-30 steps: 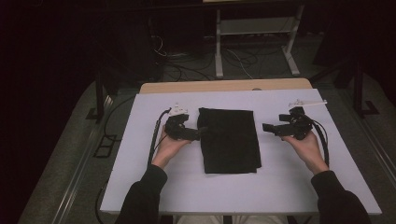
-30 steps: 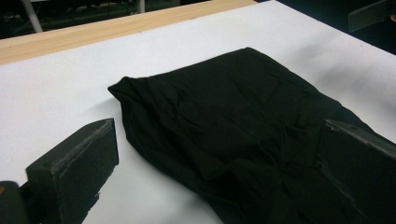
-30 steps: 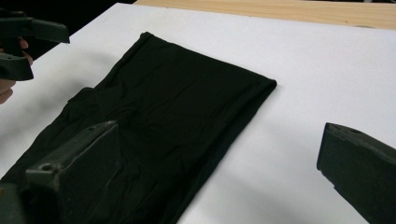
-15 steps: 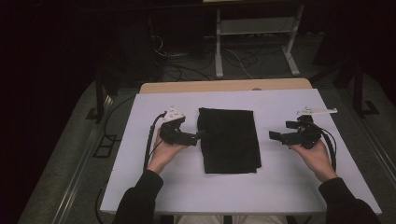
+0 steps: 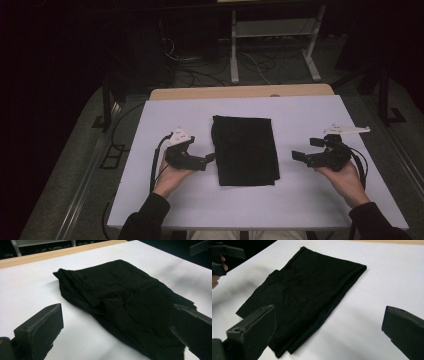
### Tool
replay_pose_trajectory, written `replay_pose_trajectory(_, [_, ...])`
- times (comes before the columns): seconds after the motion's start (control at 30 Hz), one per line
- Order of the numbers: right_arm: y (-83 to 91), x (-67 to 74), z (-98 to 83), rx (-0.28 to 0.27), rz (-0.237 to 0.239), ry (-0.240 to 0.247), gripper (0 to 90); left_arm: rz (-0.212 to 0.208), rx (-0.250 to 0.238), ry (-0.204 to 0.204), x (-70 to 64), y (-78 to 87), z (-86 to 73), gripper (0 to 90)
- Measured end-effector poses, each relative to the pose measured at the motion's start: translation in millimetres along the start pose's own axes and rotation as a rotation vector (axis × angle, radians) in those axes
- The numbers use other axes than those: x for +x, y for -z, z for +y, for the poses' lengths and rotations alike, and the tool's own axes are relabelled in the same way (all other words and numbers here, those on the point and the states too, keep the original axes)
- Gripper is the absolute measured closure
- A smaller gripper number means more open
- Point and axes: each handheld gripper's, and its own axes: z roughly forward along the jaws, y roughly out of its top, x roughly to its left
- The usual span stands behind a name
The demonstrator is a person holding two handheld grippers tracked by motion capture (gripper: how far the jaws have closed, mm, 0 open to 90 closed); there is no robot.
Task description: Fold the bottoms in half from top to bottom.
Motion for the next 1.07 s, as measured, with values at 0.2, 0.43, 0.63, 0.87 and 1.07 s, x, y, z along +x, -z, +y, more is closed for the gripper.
replay_pose_trajectory(0.2, [0.2,13.0,-16.0,-0.003,0.01,0.026,0.0,-0.026,0.003,-0.021,-10.2,7.3,-8.5,0.0])
replay_pose_trajectory(0.43, [3.4,25.8,-32.4,-0.003,0.021,0.056,0.0,-0.034,0.001,-0.028,-19.3,18.1,-21.2,0.0])
replay_pose_trajectory(0.63, [11.1,29.5,-43.1,-0.009,0.023,0.063,0.0,-0.036,0.014,-0.037,-21.5,24.5,-31.8,0.0])
replay_pose_trajectory(0.87, [15.7,25.5,-56.4,0.01,0.007,0.062,0.0,-0.023,0.029,-0.039,-21.6,28.1,-41.3,0.0])
replay_pose_trajectory(1.07, [13.7,24.1,-55.5,0.005,0.017,0.06,0.0,-0.022,0.037,-0.063,-19.7,29.4,-42.2,0.0])
